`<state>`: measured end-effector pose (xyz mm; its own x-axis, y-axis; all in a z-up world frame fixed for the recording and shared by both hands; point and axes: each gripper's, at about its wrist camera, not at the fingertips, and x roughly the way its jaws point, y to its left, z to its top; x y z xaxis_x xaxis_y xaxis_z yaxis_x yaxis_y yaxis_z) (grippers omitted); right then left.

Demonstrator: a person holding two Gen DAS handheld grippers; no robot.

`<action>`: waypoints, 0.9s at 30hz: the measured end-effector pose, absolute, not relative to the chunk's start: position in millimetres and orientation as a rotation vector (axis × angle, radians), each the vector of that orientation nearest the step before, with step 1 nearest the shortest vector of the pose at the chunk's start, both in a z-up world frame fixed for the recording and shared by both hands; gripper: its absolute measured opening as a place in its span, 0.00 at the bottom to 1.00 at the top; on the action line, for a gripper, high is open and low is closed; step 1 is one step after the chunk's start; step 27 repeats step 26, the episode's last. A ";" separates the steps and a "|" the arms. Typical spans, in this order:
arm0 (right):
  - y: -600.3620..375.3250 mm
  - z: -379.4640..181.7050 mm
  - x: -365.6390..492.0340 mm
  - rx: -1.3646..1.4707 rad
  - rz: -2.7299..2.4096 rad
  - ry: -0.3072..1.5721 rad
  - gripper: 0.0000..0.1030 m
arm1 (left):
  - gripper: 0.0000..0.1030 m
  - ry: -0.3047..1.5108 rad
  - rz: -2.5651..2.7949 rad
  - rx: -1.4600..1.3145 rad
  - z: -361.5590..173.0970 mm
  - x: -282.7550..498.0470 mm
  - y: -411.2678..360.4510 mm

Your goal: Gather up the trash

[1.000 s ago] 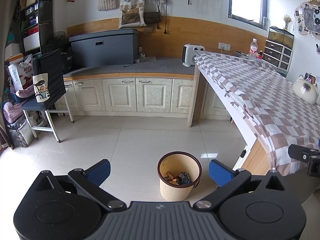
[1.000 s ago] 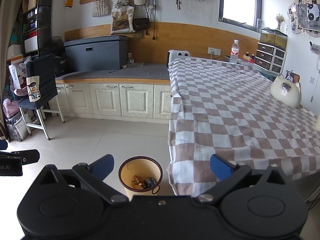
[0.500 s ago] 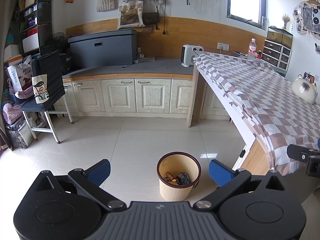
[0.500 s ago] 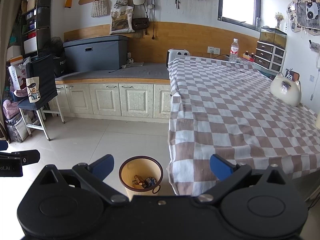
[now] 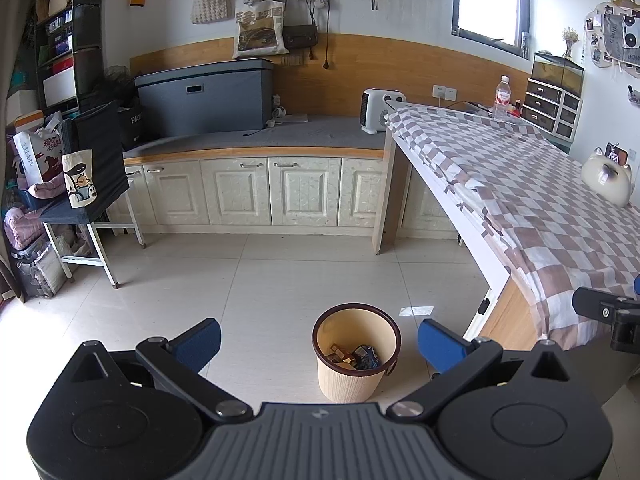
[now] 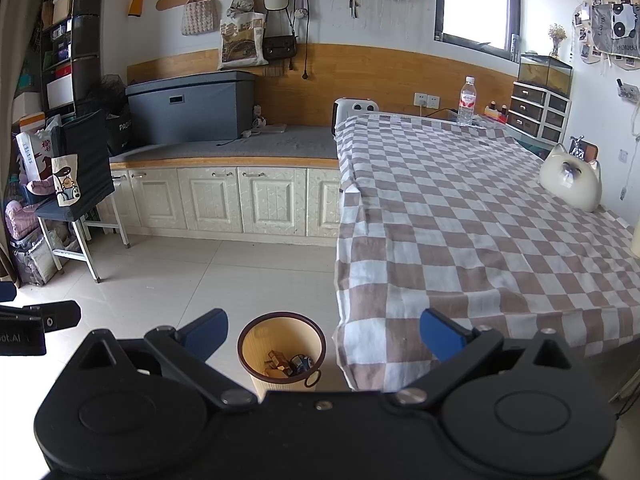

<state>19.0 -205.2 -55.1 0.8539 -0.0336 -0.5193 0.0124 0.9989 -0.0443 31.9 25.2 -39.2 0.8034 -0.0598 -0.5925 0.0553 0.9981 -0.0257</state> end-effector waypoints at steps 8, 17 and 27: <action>-205.5 -55.1 18.7 -0.039 -0.025 0.546 1.00 | 1.00 0.634 -0.062 -0.007 -39.2 31.6 25.0; -206.8 -56.5 18.3 -0.036 -0.026 0.548 1.00 | 1.00 0.639 -0.063 -0.011 -39.2 31.9 23.0; -207.5 -56.3 18.5 -0.036 -0.026 0.548 1.00 | 1.00 0.636 -0.065 -0.008 -39.5 33.3 21.5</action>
